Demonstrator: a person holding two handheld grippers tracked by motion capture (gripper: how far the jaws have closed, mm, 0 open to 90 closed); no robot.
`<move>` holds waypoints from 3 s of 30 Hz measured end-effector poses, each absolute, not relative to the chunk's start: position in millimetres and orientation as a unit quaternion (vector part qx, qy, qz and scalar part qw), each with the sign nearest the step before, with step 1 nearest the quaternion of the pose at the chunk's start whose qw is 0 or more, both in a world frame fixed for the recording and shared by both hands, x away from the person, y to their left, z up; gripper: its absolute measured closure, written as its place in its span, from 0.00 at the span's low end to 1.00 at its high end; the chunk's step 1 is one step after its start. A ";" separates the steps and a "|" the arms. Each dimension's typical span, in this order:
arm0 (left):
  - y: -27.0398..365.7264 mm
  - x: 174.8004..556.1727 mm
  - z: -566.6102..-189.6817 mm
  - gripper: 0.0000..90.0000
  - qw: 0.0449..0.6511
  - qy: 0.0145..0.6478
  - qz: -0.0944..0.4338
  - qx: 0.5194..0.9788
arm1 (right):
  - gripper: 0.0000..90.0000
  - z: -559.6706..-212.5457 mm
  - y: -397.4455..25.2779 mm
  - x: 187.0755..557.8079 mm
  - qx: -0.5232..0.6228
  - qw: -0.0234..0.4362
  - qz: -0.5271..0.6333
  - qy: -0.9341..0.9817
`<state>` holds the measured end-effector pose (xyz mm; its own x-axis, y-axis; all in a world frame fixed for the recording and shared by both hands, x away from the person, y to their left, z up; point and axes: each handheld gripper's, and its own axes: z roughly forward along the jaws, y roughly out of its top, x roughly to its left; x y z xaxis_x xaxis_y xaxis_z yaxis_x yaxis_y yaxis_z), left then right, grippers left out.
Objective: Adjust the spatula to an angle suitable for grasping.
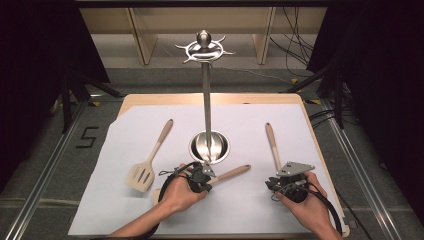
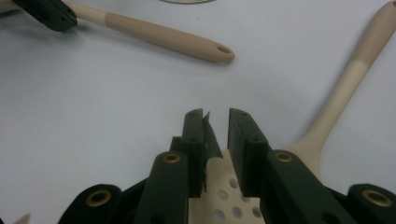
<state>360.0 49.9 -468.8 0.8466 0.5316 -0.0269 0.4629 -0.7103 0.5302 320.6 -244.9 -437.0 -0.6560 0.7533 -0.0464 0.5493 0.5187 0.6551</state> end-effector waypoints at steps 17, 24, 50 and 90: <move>45.7 378.4 -455.0 0.64 0.203 0.238 0.084 0.946 | 0.82 -437.1 -245.3 320.5 0.386 0.161 0.312 0.853; 37.2 384.2 -459.5 0.68 0.163 0.218 0.078 0.959 | 0.82 -437.4 -245.8 320.5 0.387 0.159 0.313 0.853; 43.3 391.5 -455.3 0.87 0.154 0.270 0.022 0.950 | 0.81 -438.3 -245.7 321.1 0.391 0.153 0.312 0.852; 126.1 334.5 -406.5 0.86 0.486 0.302 0.123 0.811 | 0.78 -435.8 -248.1 321.7 0.397 0.177 0.324 0.840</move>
